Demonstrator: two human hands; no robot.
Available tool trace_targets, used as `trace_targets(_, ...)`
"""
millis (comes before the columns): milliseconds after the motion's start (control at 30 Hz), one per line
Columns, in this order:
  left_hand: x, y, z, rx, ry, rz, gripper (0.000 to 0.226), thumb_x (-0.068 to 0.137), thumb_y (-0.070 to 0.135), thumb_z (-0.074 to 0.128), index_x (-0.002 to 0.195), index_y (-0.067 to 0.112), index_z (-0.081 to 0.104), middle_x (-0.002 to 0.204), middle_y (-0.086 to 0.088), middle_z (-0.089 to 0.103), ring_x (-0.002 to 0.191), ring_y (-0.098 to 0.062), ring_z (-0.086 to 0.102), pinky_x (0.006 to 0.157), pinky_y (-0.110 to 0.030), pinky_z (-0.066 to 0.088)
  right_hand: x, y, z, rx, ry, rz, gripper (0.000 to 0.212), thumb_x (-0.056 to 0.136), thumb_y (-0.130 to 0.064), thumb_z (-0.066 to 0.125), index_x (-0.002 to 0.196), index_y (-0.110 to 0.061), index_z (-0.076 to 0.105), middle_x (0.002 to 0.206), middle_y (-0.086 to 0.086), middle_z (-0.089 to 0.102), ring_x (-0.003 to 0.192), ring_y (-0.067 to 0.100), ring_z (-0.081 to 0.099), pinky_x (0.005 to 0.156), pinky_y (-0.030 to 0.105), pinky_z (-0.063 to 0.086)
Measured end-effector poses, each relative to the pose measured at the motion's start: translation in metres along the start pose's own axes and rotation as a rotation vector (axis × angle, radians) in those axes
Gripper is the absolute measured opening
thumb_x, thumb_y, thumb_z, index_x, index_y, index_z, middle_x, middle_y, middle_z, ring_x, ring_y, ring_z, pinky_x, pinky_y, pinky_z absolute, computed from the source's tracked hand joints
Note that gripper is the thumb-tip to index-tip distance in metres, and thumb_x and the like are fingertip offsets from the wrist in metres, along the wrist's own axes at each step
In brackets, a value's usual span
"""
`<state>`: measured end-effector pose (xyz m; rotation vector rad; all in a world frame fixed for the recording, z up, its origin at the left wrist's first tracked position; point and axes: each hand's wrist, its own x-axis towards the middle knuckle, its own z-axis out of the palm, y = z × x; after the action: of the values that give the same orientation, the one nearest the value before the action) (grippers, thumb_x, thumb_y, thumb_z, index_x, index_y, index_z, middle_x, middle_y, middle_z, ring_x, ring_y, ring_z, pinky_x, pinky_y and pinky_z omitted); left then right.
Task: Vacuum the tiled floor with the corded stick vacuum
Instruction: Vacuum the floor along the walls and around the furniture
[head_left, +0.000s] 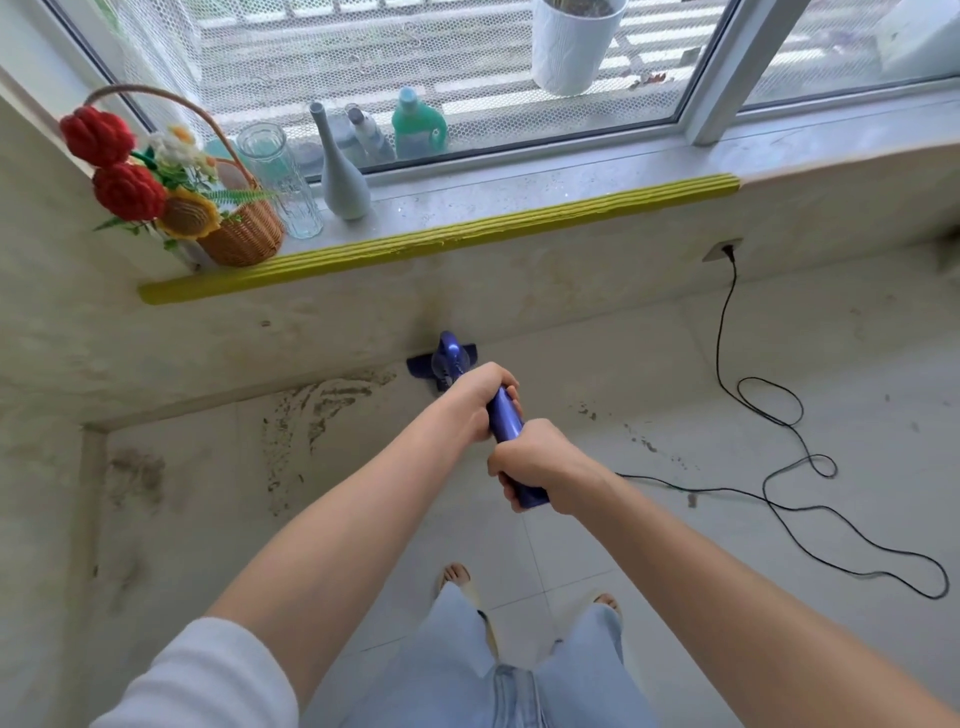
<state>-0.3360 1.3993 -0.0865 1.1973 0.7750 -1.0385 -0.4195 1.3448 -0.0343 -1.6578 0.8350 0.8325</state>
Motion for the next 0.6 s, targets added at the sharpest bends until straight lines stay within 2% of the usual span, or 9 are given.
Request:
trace_targets(200, 0.003, 0.0, 0.002, 0.008, -0.018, -0.012, 0.028, 0.085, 0.002, 0.042, 0.062, 0.015, 0.033, 0.038, 0.003, 0.037, 0.032, -0.012, 0.034, 0.043, -0.017, 0.033, -0.005, -0.003, -0.005, -0.135, 0.064, -0.03, 0.013, 0.082, 0.005, 0.044, 0.088, -0.005, 0.041, 0.07, 0.011, 0.047, 0.045, 0.018, 0.046, 0.038, 0.02, 0.038)
trace_targets(367, -0.006, -0.015, -0.025, -0.075, -0.019, -0.028, 0.027, 0.087, 0.0, 0.039, 0.065, 0.016, 0.034, 0.039, 0.004, 0.032, 0.029, -0.009, 0.032, 0.037, -0.012, 0.031, -0.023, 0.006, 0.022, -0.274, 0.048, -0.093, 0.019, 0.081, 0.003, 0.045, 0.098, -0.005, 0.04, 0.077, 0.008, 0.045, 0.049, 0.019, 0.051, 0.041, 0.025, 0.043)
trace_targets(500, -0.013, -0.01, -0.033, -0.094, -0.02, -0.005, 0.028, 0.087, 0.0, 0.038, 0.064, 0.016, 0.034, 0.037, 0.004, 0.031, 0.028, -0.01, 0.031, 0.036, -0.011, 0.031, -0.023, -0.002, 0.024, -0.324, 0.061, -0.14, 0.028, 0.081, 0.002, 0.045, 0.107, -0.009, 0.041, 0.086, 0.011, 0.049, 0.05, 0.019, 0.052, 0.038, 0.023, 0.043)
trace_targets(600, -0.011, -0.004, -0.031, -0.097, -0.024, 0.0, 0.029, 0.088, 0.001, 0.037, 0.063, 0.016, 0.033, 0.036, 0.004, 0.031, 0.027, -0.01, 0.03, 0.037, -0.01, 0.03, -0.019, -0.005, 0.025, -0.328, 0.089, -0.145, 0.024, 0.081, 0.002, 0.044, 0.103, -0.008, 0.041, 0.083, 0.01, 0.049, 0.049, 0.019, 0.052, 0.039, 0.023, 0.043)
